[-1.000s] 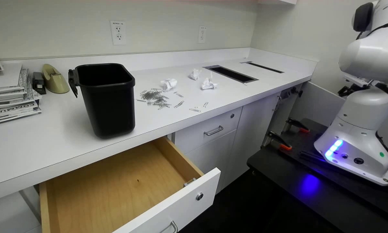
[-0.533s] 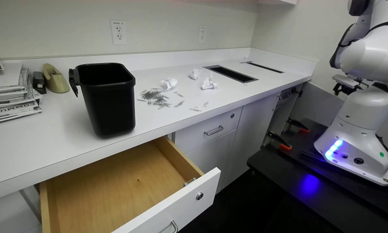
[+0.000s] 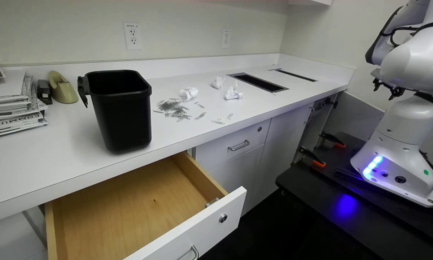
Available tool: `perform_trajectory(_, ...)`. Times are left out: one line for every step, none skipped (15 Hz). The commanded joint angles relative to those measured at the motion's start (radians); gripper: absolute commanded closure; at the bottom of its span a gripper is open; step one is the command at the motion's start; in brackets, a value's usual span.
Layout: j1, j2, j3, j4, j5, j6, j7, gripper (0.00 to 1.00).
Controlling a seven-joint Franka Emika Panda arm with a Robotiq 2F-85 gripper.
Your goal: Open the last bottom cabinet door
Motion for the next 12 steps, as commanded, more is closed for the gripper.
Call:
perform_trajectory(0.024,-0.195,-0.027,-0.137,-0.024,-0.020,-0.033,0.00)
perform_trajectory(0.029,-0.233,-0.035,-0.160,-0.034,-0.028,-0.031,0.00)
perform_trajectory(0.030,-0.279,-0.039,-0.189,-0.065,-0.034,-0.010,0.00)
perform_trajectory(0.034,-0.313,-0.044,-0.210,-0.064,-0.039,-0.030,0.00)
perform_trajectory(0.039,-0.352,-0.050,-0.236,-0.094,-0.048,-0.016,0.00)
perform_trajectory(0.042,-0.386,-0.053,-0.258,-0.111,-0.056,-0.019,0.00)
perform_trajectory(0.046,-0.424,-0.055,-0.285,-0.128,-0.063,-0.022,0.00)
perform_trajectory(0.052,-0.454,-0.058,-0.302,-0.144,-0.071,-0.019,0.00)
perform_trajectory(0.057,-0.490,-0.061,-0.326,-0.163,-0.077,-0.018,0.00)
perform_trajectory(0.061,-0.518,-0.062,-0.343,-0.176,-0.086,-0.017,0.00)
perform_trajectory(0.064,-0.547,-0.062,-0.359,-0.189,-0.090,-0.015,0.00)
perform_trajectory(0.065,-0.569,-0.061,-0.370,-0.198,-0.100,-0.014,0.00)
